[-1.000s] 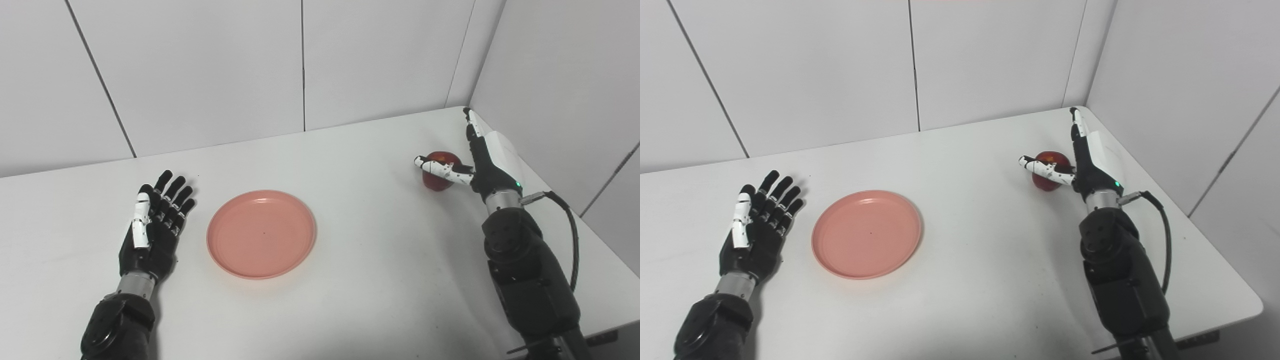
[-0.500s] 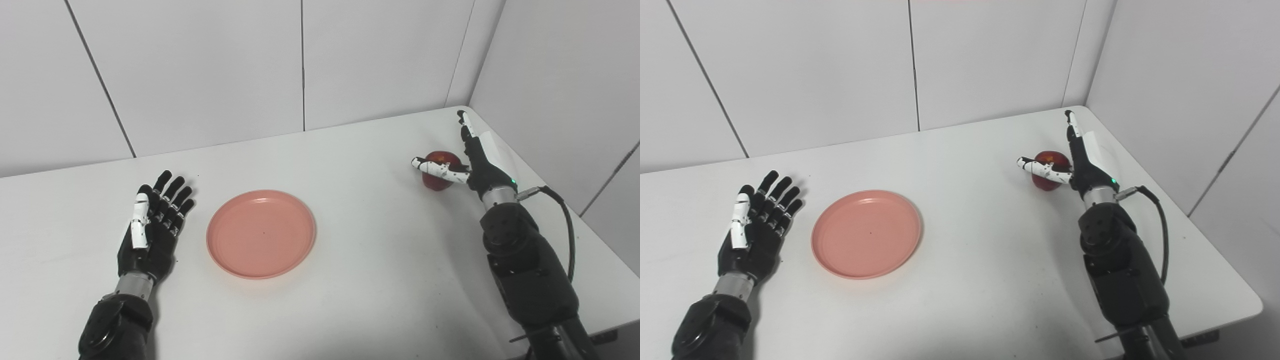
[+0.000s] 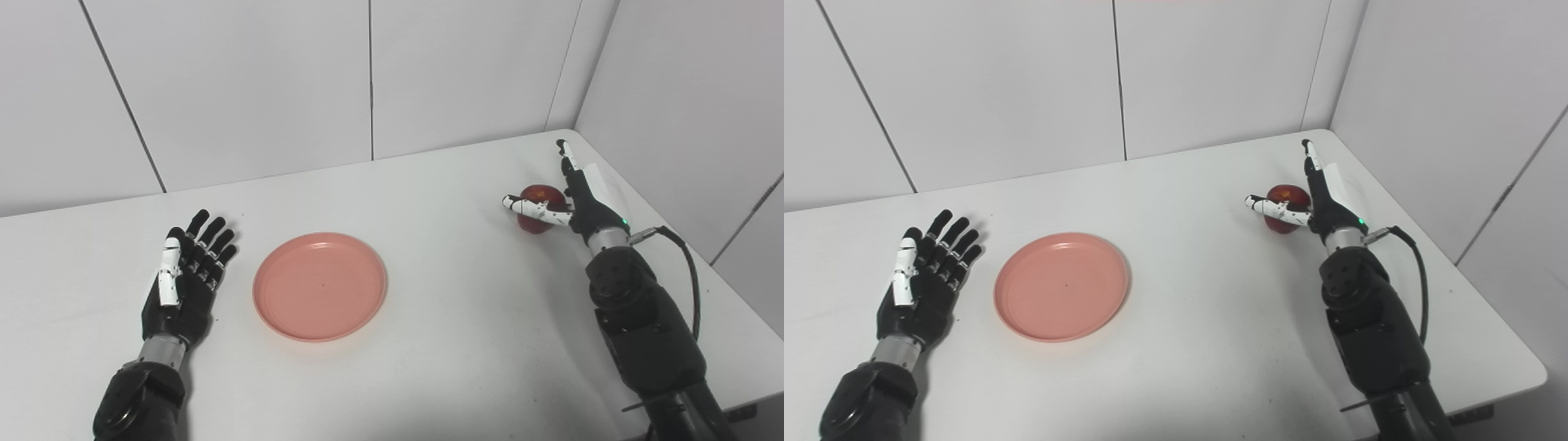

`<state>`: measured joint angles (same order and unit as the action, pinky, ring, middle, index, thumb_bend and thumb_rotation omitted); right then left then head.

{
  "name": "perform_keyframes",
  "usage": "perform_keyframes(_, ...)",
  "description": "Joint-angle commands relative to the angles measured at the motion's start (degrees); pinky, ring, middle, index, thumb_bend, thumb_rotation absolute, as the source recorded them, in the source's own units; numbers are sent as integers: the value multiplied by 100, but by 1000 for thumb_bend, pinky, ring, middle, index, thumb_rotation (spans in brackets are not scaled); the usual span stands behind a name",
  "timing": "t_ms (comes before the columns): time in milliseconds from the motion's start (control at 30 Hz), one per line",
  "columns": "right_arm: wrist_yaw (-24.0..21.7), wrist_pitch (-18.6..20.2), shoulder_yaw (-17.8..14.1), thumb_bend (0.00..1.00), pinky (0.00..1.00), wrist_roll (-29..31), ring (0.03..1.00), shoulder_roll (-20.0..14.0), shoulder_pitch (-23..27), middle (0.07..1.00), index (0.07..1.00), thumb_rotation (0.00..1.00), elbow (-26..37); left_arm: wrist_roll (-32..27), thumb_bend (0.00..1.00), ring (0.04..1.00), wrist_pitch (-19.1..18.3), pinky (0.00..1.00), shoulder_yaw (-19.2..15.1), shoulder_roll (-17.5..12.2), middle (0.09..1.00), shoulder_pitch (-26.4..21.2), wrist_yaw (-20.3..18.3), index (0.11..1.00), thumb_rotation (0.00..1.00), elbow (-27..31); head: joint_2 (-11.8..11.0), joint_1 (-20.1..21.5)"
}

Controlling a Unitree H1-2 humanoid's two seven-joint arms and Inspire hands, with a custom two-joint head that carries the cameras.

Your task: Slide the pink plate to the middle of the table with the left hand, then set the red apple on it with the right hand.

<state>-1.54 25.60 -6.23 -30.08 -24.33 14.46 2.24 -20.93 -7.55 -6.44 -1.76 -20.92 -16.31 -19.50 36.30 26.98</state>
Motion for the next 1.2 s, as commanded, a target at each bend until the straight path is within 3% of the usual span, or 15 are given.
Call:
perform_keyframes(0,126,-108,-21,1000,772,-11,925,-193,232,972,1000,530,32,74,367,911,-294,931,28,-32,915,141,142,909,1000,-103,3,-1)
perform_keyframes(267,97,-84,8,1000,807,-34,935,-268,240,968,994,496,-107,38,365,911,-354,936,8,-29,915,147,141,909,1000,-84,33,21)
perform_keyframes(567,110,-85,71,1000,801,-8,927,-295,220,976,1000,492,-246,63,360,918,-374,937,29,-40,920,165,137,918,1000,-35,61,14)
perform_keyframes(867,259,-331,29,1000,785,170,906,-246,236,951,989,446,-452,53,363,921,-412,942,30,-27,924,178,148,920,1000,-6,58,-23)
perform_keyframes(1167,310,-265,130,1000,768,226,890,-218,300,934,956,401,-559,79,366,915,-431,937,47,-23,918,186,196,913,1000,19,52,-46)
